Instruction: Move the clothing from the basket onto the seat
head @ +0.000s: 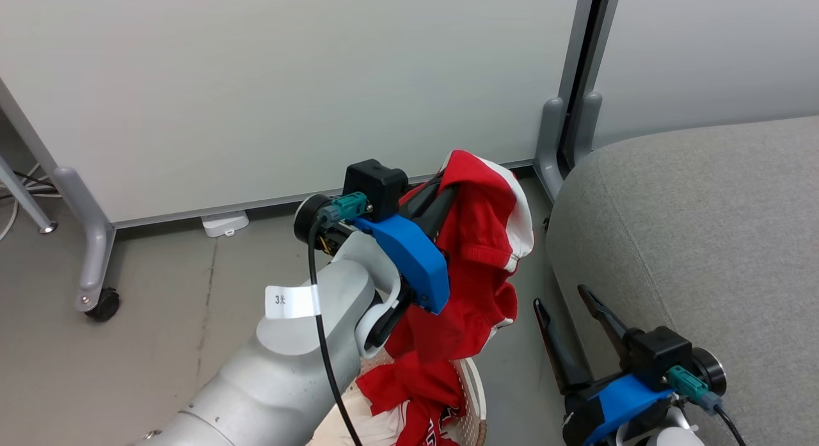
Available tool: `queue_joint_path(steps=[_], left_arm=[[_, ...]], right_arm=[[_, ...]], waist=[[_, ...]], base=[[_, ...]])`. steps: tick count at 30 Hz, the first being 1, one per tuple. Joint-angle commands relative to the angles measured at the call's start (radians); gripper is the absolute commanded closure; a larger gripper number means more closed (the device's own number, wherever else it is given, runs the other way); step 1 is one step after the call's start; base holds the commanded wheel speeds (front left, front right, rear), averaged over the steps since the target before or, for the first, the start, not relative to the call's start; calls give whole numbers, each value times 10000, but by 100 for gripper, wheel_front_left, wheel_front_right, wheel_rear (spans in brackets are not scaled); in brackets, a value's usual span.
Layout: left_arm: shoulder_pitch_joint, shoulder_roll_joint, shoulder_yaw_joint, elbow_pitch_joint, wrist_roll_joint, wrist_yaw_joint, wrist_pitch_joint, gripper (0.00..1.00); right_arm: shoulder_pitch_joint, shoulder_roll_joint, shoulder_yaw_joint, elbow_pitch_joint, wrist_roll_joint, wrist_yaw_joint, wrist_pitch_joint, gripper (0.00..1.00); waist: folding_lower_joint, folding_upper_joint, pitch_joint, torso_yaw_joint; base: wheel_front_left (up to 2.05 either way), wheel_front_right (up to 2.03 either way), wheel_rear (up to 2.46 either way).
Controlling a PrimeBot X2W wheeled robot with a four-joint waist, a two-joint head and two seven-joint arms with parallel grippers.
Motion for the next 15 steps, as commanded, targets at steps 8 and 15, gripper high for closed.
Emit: queue_joint_path(steps=[8, 15], left_arm=[[-295, 4, -418, 212, -453, 77, -245, 100], [-502, 6, -903, 24, -856, 184, -258, 100]], right_arm=[[-388, -24, 541, 220, 108, 1, 43, 0], [-1244, -27, 1604, 1108, 307, 1, 36, 0]], waist=[[0, -1, 71, 6], [0, -1, 150, 76]], base=[[0, 0, 0], [0, 0, 0]])
